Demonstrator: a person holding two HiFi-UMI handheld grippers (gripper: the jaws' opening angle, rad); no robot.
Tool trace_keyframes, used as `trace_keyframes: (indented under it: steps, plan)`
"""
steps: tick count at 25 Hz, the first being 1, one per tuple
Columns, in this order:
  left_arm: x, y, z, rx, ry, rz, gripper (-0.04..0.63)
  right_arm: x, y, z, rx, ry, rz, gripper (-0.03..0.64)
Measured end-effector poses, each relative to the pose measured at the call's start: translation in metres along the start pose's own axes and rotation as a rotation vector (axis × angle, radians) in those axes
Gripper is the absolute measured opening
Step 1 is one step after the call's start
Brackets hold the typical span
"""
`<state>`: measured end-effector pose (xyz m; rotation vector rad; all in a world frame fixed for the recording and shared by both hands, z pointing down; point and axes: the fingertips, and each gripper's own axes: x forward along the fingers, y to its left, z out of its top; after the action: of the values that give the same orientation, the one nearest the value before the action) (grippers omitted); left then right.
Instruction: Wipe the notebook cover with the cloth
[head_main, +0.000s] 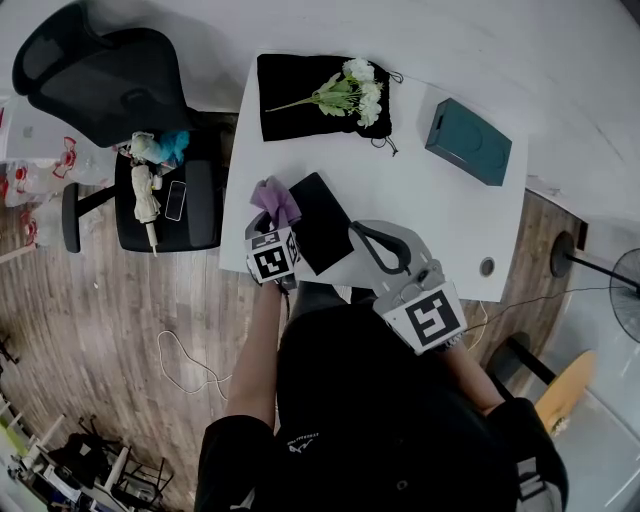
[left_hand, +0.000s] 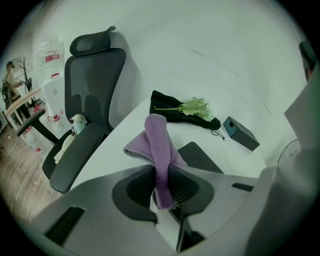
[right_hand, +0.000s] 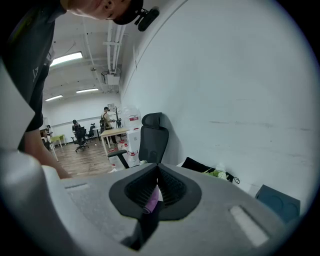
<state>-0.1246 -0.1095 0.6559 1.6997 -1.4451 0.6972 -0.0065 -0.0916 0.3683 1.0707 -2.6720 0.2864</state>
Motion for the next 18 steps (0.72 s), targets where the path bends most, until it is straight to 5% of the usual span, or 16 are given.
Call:
trace_keyframes:
  steps: [18]
  plan:
    - [-0.017, 0.022, -0.015, -0.013, -0.005, 0.057, 0.071, -0.01, 0.017, -0.004, -0.027, 0.005, 0.03, 0.005]
